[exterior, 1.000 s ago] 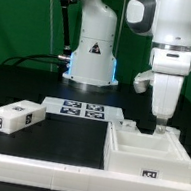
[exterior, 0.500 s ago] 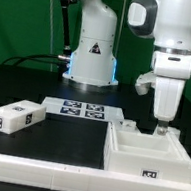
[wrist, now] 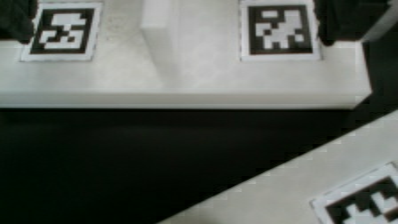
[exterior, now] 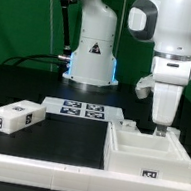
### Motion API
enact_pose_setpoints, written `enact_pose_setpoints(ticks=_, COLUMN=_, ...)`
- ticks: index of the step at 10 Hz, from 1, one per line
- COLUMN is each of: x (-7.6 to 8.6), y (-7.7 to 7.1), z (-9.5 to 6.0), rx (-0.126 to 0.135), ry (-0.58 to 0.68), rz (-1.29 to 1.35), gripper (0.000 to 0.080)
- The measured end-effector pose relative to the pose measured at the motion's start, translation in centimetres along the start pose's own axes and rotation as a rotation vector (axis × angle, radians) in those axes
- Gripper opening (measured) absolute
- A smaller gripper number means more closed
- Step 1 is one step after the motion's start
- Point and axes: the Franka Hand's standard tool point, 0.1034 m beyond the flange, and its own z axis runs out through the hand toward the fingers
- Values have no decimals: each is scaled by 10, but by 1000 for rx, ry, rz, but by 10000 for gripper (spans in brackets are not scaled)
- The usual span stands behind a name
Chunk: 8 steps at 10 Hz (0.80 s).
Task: Assemble cabinet
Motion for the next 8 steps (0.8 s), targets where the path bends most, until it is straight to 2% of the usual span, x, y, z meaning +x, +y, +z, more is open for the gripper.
enact_pose_setpoints(ticks=1, x=2, y=-1, z=0, rx=0, ry=1, rz=7, gripper=687)
enact_pose_setpoints(ticks=2, x=3, y=0, z=0, rx=-1, ry=1, rz=7, gripper=531)
enact_pose_setpoints(ticks=3, x=2, y=0, z=1, rx=0, ry=1, rz=6, gripper=531)
enact_pose_setpoints(ticks=4, x=1, y=-1, z=2, rx=3, ry=-1, rz=7, gripper=348)
enact_pose_setpoints(ticks=5, x=0, y=-2, z=4, rx=6, ry=0, rz=8, gripper=348)
enact_pose_setpoints(ticks=6, x=-1, y=-2, z=5, rx=8, ry=-1, rz=9, gripper=174)
enact_pose_setpoints(ticks=7, x=0, y=-1, z=5, rx=4, ry=3, rz=10, gripper=67)
enact_pose_setpoints(ticks=8, x=0, y=-1, z=5, rx=3, ry=5, rz=10, gripper=67)
